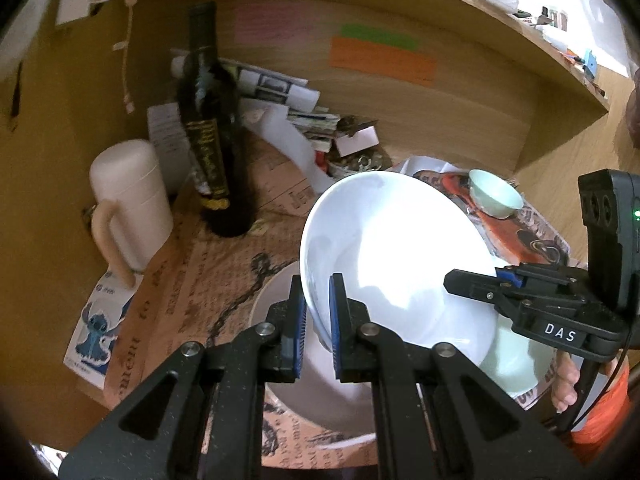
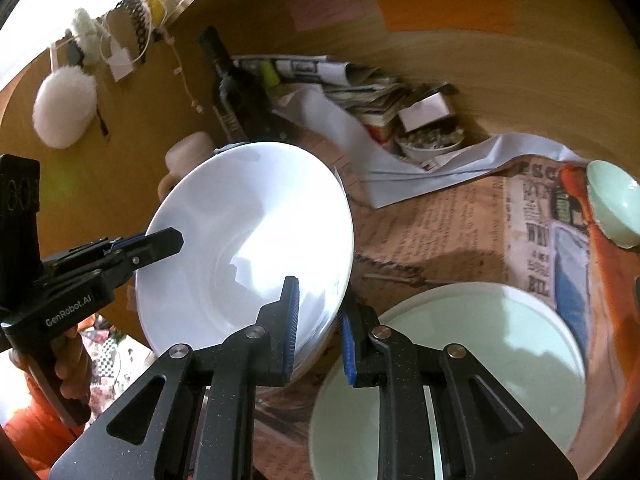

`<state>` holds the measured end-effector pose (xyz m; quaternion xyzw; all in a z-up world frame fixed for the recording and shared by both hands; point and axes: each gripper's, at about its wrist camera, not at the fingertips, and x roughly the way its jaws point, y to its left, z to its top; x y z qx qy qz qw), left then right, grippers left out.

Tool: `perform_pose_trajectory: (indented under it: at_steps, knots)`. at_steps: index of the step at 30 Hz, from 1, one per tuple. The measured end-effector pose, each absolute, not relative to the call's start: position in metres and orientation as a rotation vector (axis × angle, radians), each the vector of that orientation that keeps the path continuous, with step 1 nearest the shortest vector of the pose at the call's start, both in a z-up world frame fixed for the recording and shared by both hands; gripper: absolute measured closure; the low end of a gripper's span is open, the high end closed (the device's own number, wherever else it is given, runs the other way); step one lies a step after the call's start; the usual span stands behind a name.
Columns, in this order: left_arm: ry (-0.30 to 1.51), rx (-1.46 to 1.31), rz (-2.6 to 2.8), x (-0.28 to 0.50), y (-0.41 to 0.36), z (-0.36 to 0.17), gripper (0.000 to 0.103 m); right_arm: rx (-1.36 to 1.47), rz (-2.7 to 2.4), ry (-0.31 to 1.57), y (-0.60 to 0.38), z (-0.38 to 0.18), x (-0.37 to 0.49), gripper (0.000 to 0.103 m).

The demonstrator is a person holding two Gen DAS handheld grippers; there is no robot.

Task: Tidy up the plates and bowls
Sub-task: 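Lift the white dotted bowl with both tools and carry it toward the plate stack, then lower the white dotted bowl onto the stack and open both tools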

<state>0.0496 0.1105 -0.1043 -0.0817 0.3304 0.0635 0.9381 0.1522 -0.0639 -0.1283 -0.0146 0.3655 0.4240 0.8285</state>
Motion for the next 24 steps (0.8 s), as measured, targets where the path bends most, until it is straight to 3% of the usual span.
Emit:
perform_pose_trajectory:
  at_steps: [24]
  knots:
    - [0.756,-0.204,0.177,0.037,0.134,-0.140,0.094,-0.122,0.917,0.854,-0.032,-0.150,0.144,0.085]
